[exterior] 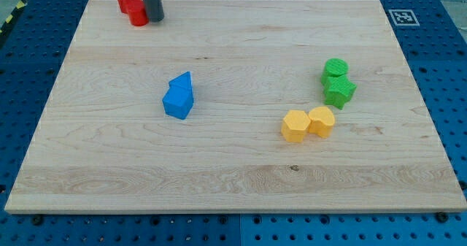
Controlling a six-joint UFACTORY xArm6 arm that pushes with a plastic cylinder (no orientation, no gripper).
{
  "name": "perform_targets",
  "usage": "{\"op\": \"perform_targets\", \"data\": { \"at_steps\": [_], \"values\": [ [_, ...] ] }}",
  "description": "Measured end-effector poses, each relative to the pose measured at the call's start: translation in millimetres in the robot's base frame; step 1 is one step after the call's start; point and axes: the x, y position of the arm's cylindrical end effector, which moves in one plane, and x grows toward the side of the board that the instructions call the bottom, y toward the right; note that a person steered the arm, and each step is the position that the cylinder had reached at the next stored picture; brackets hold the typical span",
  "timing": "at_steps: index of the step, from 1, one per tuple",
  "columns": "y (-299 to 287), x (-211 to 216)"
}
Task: Slide the blue cube and blue triangle to the top left
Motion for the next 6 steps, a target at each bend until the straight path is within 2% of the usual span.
{"op": "perform_targets", "data": {
  "at_steps": [2,4,6],
  "values": [
    [-3,0],
    [8,91],
    [30,95]
  ]
}}
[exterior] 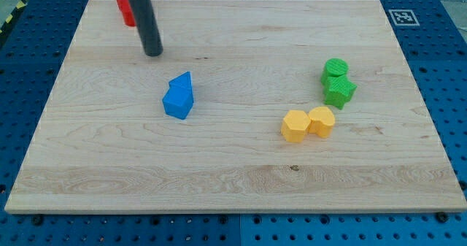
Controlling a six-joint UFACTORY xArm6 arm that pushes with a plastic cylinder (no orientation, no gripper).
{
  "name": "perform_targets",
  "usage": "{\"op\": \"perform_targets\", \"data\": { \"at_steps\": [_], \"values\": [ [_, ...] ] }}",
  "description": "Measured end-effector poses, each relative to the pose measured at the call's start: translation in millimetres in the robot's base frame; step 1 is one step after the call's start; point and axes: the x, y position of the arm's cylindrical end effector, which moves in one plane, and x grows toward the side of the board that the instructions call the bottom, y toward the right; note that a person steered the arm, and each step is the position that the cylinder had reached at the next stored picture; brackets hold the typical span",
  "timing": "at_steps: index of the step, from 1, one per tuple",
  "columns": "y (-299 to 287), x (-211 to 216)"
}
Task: Slide the blue cube and blue triangle to the top left
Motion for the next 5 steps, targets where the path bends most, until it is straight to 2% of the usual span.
{"op": "perform_targets", "data": {
  "at_steps": [2,5],
  "values": [
    [78,34],
    [91,106]
  ]
}}
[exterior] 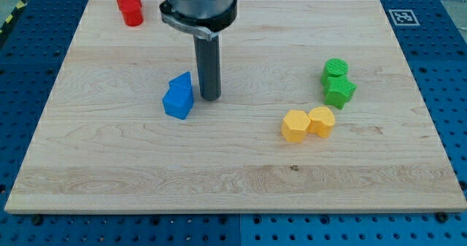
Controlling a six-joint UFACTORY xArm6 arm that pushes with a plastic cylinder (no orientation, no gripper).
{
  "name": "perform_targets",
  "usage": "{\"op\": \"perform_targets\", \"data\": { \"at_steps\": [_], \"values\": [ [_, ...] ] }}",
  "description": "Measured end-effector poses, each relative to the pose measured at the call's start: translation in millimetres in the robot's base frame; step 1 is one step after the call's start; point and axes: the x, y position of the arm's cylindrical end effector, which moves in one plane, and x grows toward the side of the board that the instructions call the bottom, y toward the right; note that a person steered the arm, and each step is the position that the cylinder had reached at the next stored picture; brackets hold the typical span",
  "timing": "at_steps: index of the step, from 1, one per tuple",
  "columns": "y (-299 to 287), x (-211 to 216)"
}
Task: Slide the blue cube and blue triangle to the top left
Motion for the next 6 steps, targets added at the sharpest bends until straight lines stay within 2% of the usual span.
{"op": "perform_targets", "data": {
  "at_steps": [2,3,4,6],
  "values": [
    [-6,53],
    [-31,62],
    [-56,61],
    [-53,49]
  ]
}}
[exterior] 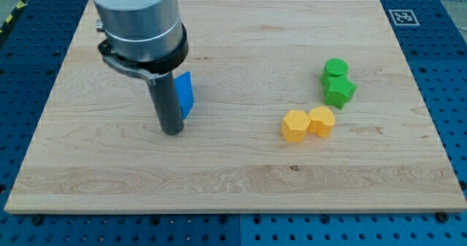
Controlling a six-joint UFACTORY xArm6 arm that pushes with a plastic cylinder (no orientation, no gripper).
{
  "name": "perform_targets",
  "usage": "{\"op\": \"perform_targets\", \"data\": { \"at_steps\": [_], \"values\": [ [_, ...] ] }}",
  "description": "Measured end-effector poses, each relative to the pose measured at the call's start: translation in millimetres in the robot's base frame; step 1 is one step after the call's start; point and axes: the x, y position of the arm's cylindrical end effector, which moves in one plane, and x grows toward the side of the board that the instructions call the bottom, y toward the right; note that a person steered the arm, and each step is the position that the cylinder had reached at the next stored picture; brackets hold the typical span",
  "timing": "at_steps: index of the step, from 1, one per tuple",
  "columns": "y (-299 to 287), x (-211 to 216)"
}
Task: Slide the blue cube and blue triangle to the top left
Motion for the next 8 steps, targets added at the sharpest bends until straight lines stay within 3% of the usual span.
{"op": "perform_targets", "data": {
  "at_steps": [5,8],
  "values": [
    [19,-166],
    [22,-209]
  ]
}}
